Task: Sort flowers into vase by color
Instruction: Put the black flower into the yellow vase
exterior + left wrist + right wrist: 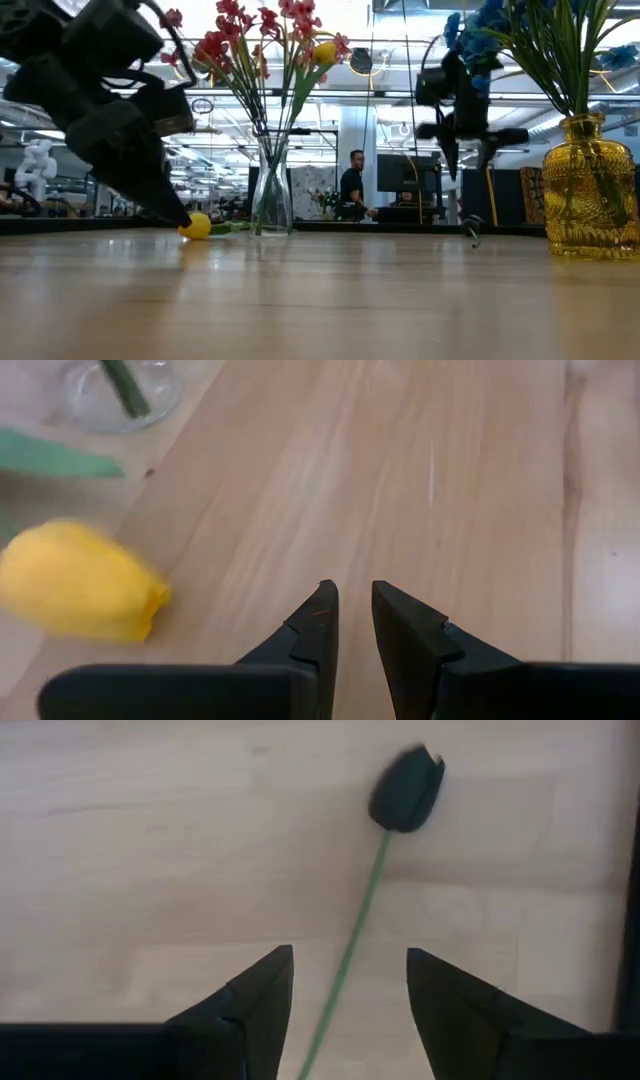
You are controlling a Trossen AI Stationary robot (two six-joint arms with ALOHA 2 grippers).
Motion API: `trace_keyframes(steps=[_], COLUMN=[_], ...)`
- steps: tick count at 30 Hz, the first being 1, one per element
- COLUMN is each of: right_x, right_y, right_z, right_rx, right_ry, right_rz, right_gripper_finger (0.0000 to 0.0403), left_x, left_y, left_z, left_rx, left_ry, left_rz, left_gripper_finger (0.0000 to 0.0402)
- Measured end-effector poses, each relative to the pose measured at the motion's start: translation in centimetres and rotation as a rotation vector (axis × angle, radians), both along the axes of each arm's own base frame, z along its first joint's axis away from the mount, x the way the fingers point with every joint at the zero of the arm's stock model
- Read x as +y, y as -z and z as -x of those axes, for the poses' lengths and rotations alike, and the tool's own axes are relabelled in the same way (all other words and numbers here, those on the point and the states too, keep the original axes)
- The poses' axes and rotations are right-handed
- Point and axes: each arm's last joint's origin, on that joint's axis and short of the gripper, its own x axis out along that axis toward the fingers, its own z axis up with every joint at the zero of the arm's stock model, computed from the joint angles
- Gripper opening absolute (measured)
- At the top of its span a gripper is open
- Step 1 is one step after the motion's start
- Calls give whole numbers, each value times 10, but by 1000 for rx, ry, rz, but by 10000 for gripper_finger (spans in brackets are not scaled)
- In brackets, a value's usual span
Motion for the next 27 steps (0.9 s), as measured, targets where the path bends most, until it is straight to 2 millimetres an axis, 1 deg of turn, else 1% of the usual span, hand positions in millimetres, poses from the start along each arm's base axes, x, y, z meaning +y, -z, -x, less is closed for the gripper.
trace_keyframes(steps=[3, 6, 9, 13, 21, 27], right_x=[1, 0, 2, 6, 4, 3], right_y=[22, 41, 59, 80, 90, 110], right_z=[4, 8, 16, 26, 24, 19], right_rx=[-27, -67, -94, -112, -147, -107], right_ry=[60, 120, 169, 230, 258, 254], right_rz=[-14, 0, -19, -45, -26, -99], right_gripper_finger=[186, 179, 166, 143, 109, 88], left_x=[1, 3, 5, 5, 6, 6], left_y=[0, 2, 4, 6, 13, 13], left_z=[4, 9, 13, 17, 25, 25], left_rx=[-31, -17, 1, 16, 45, 47], left_ry=[0, 4, 3, 23, 47, 55], left_rz=[7, -2, -3, 16, 44, 44], left_gripper_finger=[72, 72, 72, 72, 72, 72])
